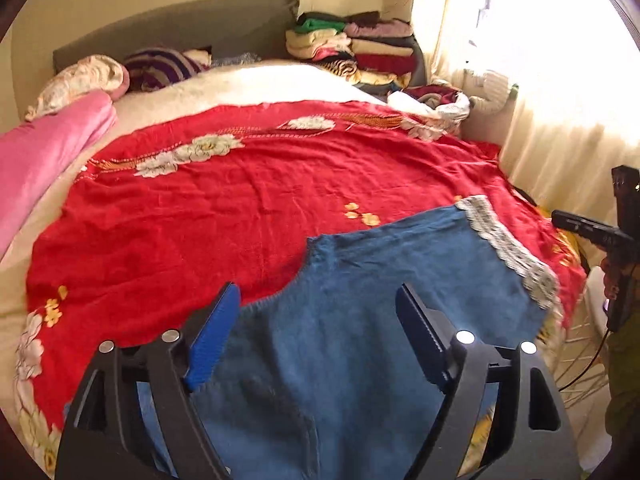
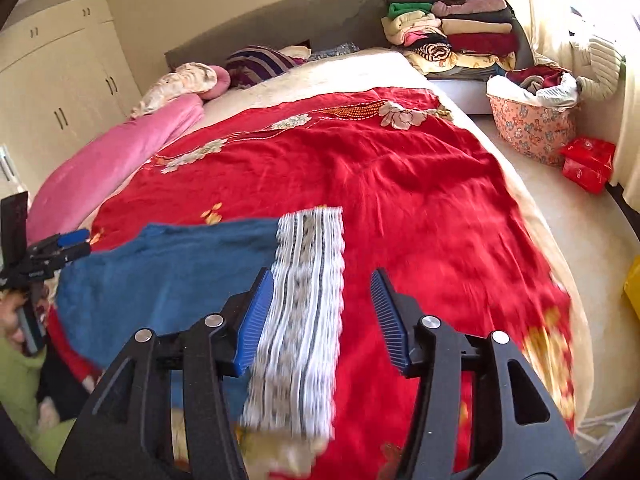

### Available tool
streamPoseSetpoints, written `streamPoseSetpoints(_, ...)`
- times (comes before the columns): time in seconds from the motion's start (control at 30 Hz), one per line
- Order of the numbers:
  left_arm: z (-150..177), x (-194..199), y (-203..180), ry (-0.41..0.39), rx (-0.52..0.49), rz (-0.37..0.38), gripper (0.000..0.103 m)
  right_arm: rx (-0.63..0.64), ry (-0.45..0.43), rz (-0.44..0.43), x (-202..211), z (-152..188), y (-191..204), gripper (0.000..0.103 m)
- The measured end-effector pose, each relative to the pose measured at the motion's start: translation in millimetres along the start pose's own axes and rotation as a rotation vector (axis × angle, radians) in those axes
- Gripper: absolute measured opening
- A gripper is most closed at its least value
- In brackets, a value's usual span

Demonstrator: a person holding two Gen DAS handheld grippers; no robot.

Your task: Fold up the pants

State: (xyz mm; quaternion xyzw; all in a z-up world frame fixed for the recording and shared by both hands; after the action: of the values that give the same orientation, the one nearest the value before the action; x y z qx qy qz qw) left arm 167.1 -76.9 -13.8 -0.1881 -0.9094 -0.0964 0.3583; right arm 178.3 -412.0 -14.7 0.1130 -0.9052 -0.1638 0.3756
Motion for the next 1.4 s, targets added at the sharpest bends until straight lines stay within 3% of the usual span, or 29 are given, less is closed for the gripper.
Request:
streamPoseSetpoints(0.2,28.6,29.8,-19.2,-0.028,0.009,-0.002,0.088,-0.048,0.054,-0.049,8.9,36.1,-5.5,0.044)
streamPoseSetpoints(0.47,72.7,13.1,-17.0,0.077,0.059,-0.011,0.088,-0.080,0.121,-0.087,-12.1,64.7,-3.3,0.045)
streamPoseSetpoints(0.63,94.4,-7.0,11.1,0.163,0.078,-0.142,0.088,-0.042,0.174,-0.036,-32.5,87.3,3.8,0.049)
streamPoseSetpoints(0.7,102.2,-12.6,25.1,0.179,0.110,-0.188,0.088,0.010,0.166,-0.008,-34.5,91.3,11.0,0.043)
streamPoseSetpoints(0.73,105.5,-15.1,30.9,0.183,0.124,-0.195,0.088,0.037,0.170,-0.003,-35.9,94.0,16.2,0.026)
streamPoseSetpoints(0.77,108.0,-16.6,35.8,0.182,0.134,-0.198,0.088,0.055,0.179,-0.005,-36.4,96.4,20.1,0.019)
streamPoseSetpoints(0.9,110.7,-14.7,43.7,0.159,0.142,-0.203,0.088,0.165,0.136,0.091,-17.2,95.5,32.8,0.018)
streamPoseSetpoints(1.03,111.4,-17.9,45.3,0.163,0.131,-0.210,0.088,0.242,0.158,0.207,-19.2,105.5,27.4,0.020)
streamPoseSetpoints(1.13,111.8,-19.1,46.2,0.161,0.132,-0.203,0.088,0.202,0.176,0.201,-24.7,107.0,21.1,0.024)
streamPoseSetpoints(1.2,111.1,-17.2,48.4,0.144,0.144,-0.188,0.088,0.179,0.177,0.200,-19.4,100.9,18.5,0.034)
streamPoseSetpoints(1.27,109.4,-11.5,47.8,0.123,0.159,-0.174,0.088,0.171,0.148,0.216,-6.4,91.3,15.4,0.042)
streamPoseSetpoints(1.4,95.9,10.0,47.8,0.063,0.180,-0.164,0.088,0.160,0.052,0.221,17.8,67.3,19.2,0.046)
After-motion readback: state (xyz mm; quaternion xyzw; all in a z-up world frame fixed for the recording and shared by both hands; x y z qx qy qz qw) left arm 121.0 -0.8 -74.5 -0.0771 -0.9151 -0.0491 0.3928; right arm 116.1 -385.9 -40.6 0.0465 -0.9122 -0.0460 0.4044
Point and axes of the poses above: each gripper's, at about its wrist camera, not at the fingertips, and x roughly against the way its jaws point, y to its left, z to its underside, the point moved 7 cm from there along -x, roughly the way its jaws point, and after that the axes turned 9 degrees about -x, right-handed, at the moved point
